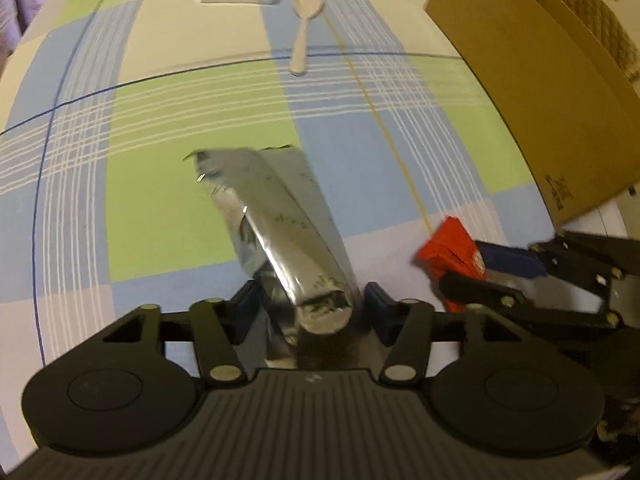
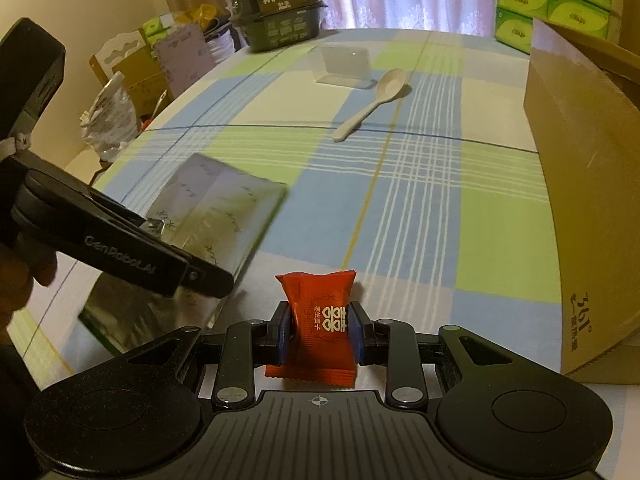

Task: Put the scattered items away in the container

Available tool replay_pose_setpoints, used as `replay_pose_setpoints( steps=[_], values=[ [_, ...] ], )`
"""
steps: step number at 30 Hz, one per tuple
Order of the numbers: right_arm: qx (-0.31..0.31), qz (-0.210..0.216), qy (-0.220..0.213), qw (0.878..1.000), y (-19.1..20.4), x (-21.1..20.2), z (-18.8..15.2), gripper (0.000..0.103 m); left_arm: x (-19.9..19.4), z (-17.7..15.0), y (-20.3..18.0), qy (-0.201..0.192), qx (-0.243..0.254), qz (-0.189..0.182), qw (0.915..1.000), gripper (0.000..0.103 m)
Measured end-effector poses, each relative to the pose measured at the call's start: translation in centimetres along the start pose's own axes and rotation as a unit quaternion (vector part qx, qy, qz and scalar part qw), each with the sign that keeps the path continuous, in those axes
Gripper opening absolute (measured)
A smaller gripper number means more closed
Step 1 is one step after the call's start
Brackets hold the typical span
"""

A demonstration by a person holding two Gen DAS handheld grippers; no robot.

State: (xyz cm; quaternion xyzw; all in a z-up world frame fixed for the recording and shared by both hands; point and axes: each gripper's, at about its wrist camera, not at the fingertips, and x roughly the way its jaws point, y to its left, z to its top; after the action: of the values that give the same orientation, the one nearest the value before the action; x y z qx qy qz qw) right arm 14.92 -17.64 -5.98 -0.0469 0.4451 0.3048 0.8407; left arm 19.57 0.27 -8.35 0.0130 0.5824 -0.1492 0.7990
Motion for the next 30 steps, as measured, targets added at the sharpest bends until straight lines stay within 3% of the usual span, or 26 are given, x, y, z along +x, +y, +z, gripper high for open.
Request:
replay_pose_setpoints(
  steps=[6, 18, 27, 28, 30],
  values=[
    [-0.001, 0.006, 0.004, 1.0, 0.1, -0.1, 0.0, 0.032, -0.6, 0.0, -0.5, 0.036, 0.064, -0.007, 0.9972, 0.043],
    [-0.001, 0.0, 0.007, 1.0, 0.0, 0.1, 0.1, 0.032, 0.8, 1.1, -0.5, 0.069, 0.079, -0.006, 0.9945, 0.055],
    [-0.031, -0.026, 0.008, 0.999, 0.5, 0.5, 0.0, 0.033, 0.1, -0.2, -1.4, 0.057, 0.125, 0.017, 0.9904, 0.046],
    [-0.033, -0.027, 0.009, 0.999, 0.5, 0.6, -0.1, 0.034, -0.1, -0.3, -1.4, 0.056, 0.127, 0.018, 0.9902, 0.046],
    [-0.033, -0.032, 0.009, 0.999, 0.6, 0.7, -0.2, 0.067, -0.2, -0.5, -1.2, 0.053, 0.123, 0.016, 0.9908, 0.046]
  ],
)
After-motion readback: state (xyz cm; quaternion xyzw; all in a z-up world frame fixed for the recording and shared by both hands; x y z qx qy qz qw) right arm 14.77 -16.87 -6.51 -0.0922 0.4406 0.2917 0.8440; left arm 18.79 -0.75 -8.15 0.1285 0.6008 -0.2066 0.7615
